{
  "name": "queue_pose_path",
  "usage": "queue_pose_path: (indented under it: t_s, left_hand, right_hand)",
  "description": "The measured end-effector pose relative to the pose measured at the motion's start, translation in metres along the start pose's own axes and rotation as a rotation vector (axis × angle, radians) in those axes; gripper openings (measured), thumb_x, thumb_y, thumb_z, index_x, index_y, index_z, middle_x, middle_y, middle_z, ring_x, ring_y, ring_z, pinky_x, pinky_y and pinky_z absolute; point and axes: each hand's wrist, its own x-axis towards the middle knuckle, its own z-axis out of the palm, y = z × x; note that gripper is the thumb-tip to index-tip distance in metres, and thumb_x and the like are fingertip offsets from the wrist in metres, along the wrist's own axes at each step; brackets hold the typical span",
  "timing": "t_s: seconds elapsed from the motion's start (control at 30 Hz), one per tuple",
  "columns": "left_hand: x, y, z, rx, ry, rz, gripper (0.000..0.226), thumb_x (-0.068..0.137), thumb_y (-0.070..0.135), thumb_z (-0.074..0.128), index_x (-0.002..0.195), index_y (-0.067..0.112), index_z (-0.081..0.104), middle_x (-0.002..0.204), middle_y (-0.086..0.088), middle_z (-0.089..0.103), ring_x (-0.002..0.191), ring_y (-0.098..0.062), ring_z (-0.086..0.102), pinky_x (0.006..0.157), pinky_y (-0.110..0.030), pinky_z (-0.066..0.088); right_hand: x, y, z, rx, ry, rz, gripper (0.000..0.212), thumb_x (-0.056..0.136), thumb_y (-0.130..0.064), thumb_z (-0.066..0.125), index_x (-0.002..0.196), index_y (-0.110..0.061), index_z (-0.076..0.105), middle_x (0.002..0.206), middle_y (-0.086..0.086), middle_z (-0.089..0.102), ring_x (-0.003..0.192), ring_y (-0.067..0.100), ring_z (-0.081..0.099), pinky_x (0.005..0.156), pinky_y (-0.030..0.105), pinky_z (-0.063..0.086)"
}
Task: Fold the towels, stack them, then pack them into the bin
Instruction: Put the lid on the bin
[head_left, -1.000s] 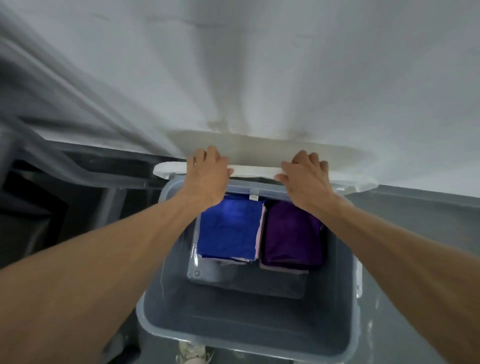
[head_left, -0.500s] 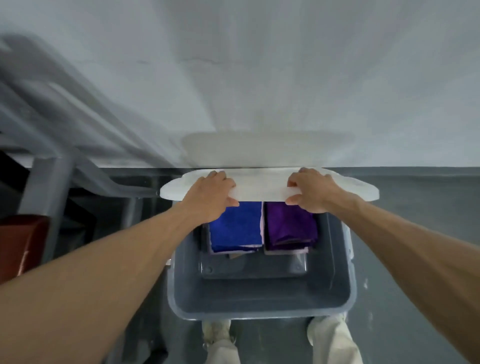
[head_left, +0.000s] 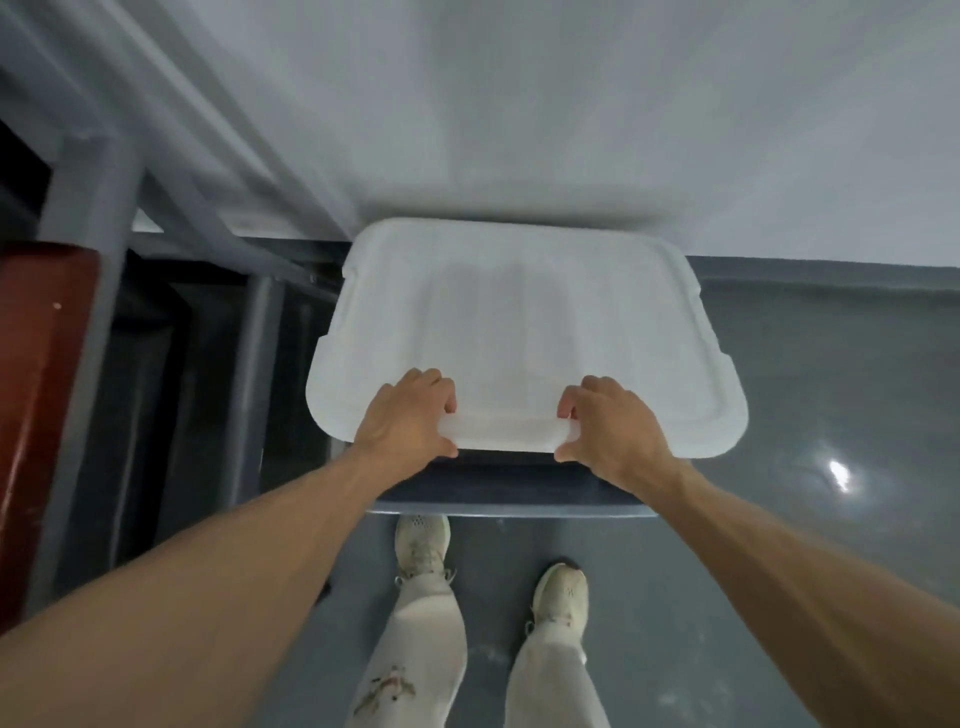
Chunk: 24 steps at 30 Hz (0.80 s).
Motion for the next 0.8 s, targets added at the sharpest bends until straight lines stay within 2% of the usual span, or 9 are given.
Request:
queue_pose_path:
  t_s: [0.1, 0.27, 0.43, 0.53, 0.67, 0.8]
  left_hand:
    - [-0.014, 0.001, 0.042, 0.011, 0.04, -0.014, 0.041, 0.073, 0.034, 0.078, 0.103, 0.021, 0.055, 0.099, 0.011, 0.044, 0.098, -0.012, 0.044, 0.087, -0.028, 0.038]
    - [-0.027, -0.004, 0.104, 0.071, 0.025, -0.022, 0.035, 0.075, 0.027, 0.074, 0.099, 0.019, 0.05, 0.099, 0.008, 0.042, 0.096, -0.014, 0.043, 0.084, -0.028, 0.036]
    - [-0.024, -0.009, 0.149, 0.083, 0.098, -0.112, 0.027, 0.078, 0.012, 0.069, 0.099, 0.017, 0.054, 0.101, 0.004, 0.051, 0.099, -0.018, 0.048, 0.082, -0.029, 0.035]
    - [-0.014, -0.015, 0.156, 0.01, 0.075, -0.156, 0.028, 0.079, 0.009, 0.069, 0.1, 0.019, 0.054, 0.1, 0.007, 0.05, 0.097, -0.015, 0.048, 0.083, -0.027, 0.037]
    - [-0.008, -0.019, 0.155, -0.084, 0.038, -0.17, 0.031, 0.078, 0.013, 0.074, 0.102, 0.02, 0.056, 0.097, 0.012, 0.043, 0.098, -0.013, 0.047, 0.086, -0.027, 0.04]
    - [-0.015, -0.029, 0.151, -0.191, -0.001, -0.205, 0.021, 0.089, 0.016, 0.062, 0.108, 0.02, 0.057, 0.102, 0.011, 0.043, 0.103, -0.012, 0.046, 0.09, -0.027, 0.043]
  right_hand:
    - [-0.012, 0.014, 0.04, -0.012, 0.019, -0.044, 0.036, 0.077, -0.026, 0.073, 0.109, -0.02, 0.057, 0.105, -0.005, 0.054, 0.102, 0.016, 0.049, 0.081, 0.025, 0.037]
    - [-0.023, 0.033, 0.095, -0.005, -0.03, -0.108, 0.029, 0.08, -0.023, 0.069, 0.105, -0.019, 0.057, 0.103, -0.003, 0.054, 0.101, 0.018, 0.049, 0.073, 0.024, 0.031]
    - [-0.023, 0.035, 0.136, 0.002, 0.009, -0.13, 0.024, 0.087, -0.009, 0.057, 0.111, -0.014, 0.058, 0.108, 0.001, 0.057, 0.102, 0.02, 0.05, 0.081, 0.028, 0.038]
    - [-0.015, 0.034, 0.147, 0.019, 0.009, -0.097, 0.028, 0.085, 0.001, 0.053, 0.108, -0.012, 0.059, 0.107, 0.002, 0.059, 0.1, 0.021, 0.051, 0.081, 0.029, 0.042]
    - [-0.009, 0.038, 0.144, 0.015, -0.037, -0.095, 0.025, 0.087, -0.001, 0.055, 0.108, -0.014, 0.06, 0.104, 0.0, 0.058, 0.099, 0.019, 0.051, 0.077, 0.028, 0.042]
    - [-0.01, 0.025, 0.136, -0.05, -0.075, -0.097, 0.024, 0.088, 0.0, 0.05, 0.104, -0.013, 0.062, 0.098, 0.0, 0.059, 0.092, 0.018, 0.054, 0.073, 0.028, 0.047]
